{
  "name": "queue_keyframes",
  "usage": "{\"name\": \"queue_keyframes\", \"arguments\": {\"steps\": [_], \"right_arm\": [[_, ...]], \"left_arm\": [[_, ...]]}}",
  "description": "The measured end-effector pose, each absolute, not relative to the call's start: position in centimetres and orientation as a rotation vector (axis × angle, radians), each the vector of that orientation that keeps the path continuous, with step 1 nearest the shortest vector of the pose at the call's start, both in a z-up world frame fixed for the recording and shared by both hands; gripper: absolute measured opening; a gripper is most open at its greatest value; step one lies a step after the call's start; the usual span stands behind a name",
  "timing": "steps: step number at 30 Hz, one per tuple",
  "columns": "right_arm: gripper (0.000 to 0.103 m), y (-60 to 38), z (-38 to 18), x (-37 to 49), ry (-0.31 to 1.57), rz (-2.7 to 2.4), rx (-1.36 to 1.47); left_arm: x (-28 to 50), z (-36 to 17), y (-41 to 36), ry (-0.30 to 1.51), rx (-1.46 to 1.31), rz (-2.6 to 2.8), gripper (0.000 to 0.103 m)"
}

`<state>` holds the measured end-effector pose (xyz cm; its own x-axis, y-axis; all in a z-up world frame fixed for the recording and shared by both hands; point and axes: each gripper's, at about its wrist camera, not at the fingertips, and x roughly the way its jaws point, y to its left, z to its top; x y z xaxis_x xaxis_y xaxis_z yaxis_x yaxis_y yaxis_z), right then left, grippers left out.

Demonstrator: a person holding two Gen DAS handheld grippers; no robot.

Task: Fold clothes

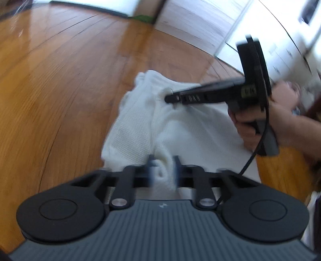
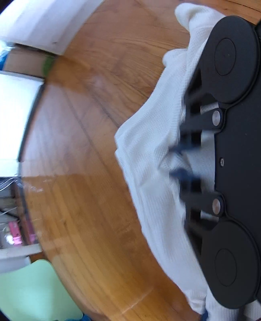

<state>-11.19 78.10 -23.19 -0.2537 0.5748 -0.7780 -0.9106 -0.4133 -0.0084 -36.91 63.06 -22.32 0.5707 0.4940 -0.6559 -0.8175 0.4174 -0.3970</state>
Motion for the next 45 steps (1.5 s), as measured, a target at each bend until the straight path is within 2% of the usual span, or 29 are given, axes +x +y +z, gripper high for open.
{"name": "queue_keyframes", "arguments": {"steps": [6, 9, 14, 15, 17, 18, 19, 20, 24, 25, 26, 27, 28, 29, 30, 31, 36, 38, 41, 45], "right_arm": [[0.005, 76.4, -17.7, -10.6, 0.404, 1.866, -0.678], [0.001, 77.5, -15.6, -11.0, 0.399, 1.917, -0.605], [0.003, 81.3, -18.2, -14.2, 0.485, 1.857, -0.781], [0.007, 81.4, -18.7, -14.4, 0.493, 1.822, -0.797], [0.032, 81.1, -18.9, -13.7, 0.551, 1.795, -0.766], [0.059, 80.9, -18.9, -12.9, 0.605, 1.788, -0.729], [0.070, 80.7, -18.9, -12.1, 0.659, 1.784, -0.694], [0.070, 80.6, -19.0, -11.2, 0.721, 1.787, -0.671], [0.070, 80.5, -19.7, -8.6, 0.973, 1.749, -0.669], [0.070, 80.3, -19.7, -8.4, 1.041, 1.749, -0.651], [0.070, 80.1, -19.7, -8.1, 1.108, 1.747, -0.632], [0.070, 79.7, -19.8, -8.0, 1.172, 1.745, -0.617], [0.070, 78.9, -20.1, -8.2, 1.224, 1.746, -0.613], [0.070, 78.1, -20.3, -8.5, 1.267, 1.753, -0.614], [0.070, 77.1, -20.4, -8.8, 1.294, 1.770, -0.614], [0.070, 76.0, -20.6, -9.2, 1.309, 1.793, -0.617], [0.070, 69.1, -21.0, -9.5, 1.197, 1.907, -0.604], [0.079, 66.4, -21.5, -8.9, 1.106, 1.895, -0.606], [0.079, 62.5, -22.3, -7.0, 0.996, 1.863, -0.608], [0.079, 58.7, -20.7, -4.8, 0.882, 1.846, -0.563]], "left_arm": [[-37.3, -19.1, 60.6, 0.430, -0.652, 0.870, 0.012], [-38.9, -18.9, 60.4, 0.411, -0.762, 0.899, 0.012], [-39.2, -22.2, 61.5, 0.547, -0.895, 1.014, 0.014], [-39.4, -22.1, 61.5, 0.535, -0.910, 1.017, 0.015], [-40.0, -21.8, 61.6, 0.502, -0.943, 1.020, 0.023], [-40.6, -21.8, 61.6, 0.473, -0.967, 1.024, 0.024], [-41.3, -21.9, 61.7, 0.451, -0.986, 1.038, 0.028], [-41.9, -21.9, 61.8, 0.433, -1.002, 1.064, 0.039], [-43.4, -22.2, 62.7, 0.367, -1.018, 1.149, 0.058], [-43.5, -22.5, 63.1, 0.367, -1.026, 1.149, 0.070], [-43.5, -22.9, 63.6, 0.371, -1.044, 1.135, 0.077], [-43.4, -23.5, 63.8, 0.376, -1.070, 1.108, 0.077], [-43.3, -23.9, 63.9, 0.377, -1.102, 1.066, 0.075], [-43.1, -24.2, 64.0, 0.371, -1.130, 1.014, 0.053], [-42.9, -24.3, 64.1, 0.359, -1.150, 0.965, 0.027], [-42.6, -24.2, 64.1, 0.336, -1.152, 0.927, 0.018], [-41.1, -21.6, 63.3, 0.321, -0.991, 0.850, 0.017], [-39.9, -20.7, 62.8, 0.377, -0.892, 0.857, 0.017], [-39.1, -20.2, 62.6, 0.403, -0.865, 0.846, 0.017], [-39.1, -19.4, 62.3, 0.432, -0.838, 0.861, 0.017]]}}
